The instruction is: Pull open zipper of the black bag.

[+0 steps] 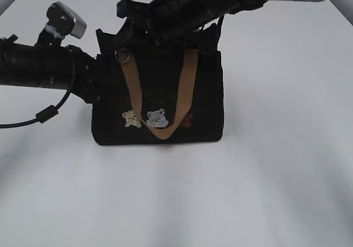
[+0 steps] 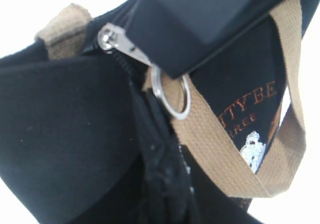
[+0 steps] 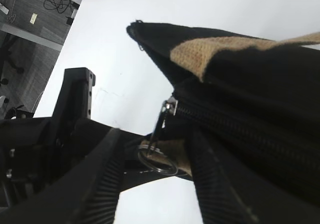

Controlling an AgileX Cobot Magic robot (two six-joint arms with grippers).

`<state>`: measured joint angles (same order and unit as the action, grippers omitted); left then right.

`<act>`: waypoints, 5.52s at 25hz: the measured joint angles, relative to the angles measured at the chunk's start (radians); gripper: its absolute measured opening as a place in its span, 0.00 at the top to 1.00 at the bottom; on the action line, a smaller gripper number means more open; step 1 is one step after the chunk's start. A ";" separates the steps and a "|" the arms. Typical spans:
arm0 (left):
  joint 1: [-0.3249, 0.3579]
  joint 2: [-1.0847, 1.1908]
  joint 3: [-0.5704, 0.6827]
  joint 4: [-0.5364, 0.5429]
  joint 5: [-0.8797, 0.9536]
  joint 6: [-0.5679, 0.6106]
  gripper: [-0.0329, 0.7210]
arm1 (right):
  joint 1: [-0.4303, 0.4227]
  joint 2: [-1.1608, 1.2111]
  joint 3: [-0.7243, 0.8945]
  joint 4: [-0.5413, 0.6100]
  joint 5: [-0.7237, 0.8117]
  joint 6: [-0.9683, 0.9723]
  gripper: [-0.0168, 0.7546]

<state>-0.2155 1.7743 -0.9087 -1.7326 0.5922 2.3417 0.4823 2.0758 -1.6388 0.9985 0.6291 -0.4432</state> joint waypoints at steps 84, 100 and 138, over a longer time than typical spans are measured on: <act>-0.005 -0.092 -0.002 0.399 -0.026 -0.796 0.37 | -0.231 -0.174 -0.004 -0.360 0.434 -0.007 0.42; 0.053 -0.389 0.035 1.602 0.056 -2.407 0.45 | -0.231 -0.435 0.295 -0.838 0.575 0.378 0.39; 0.053 -1.783 0.381 1.700 0.469 -2.342 0.53 | -0.231 -2.083 1.153 -0.912 0.471 0.296 0.41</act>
<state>-0.1621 -0.0084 -0.5278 -0.0325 1.0615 0.0000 0.2514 -0.0073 -0.4856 0.0863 1.0999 -0.1475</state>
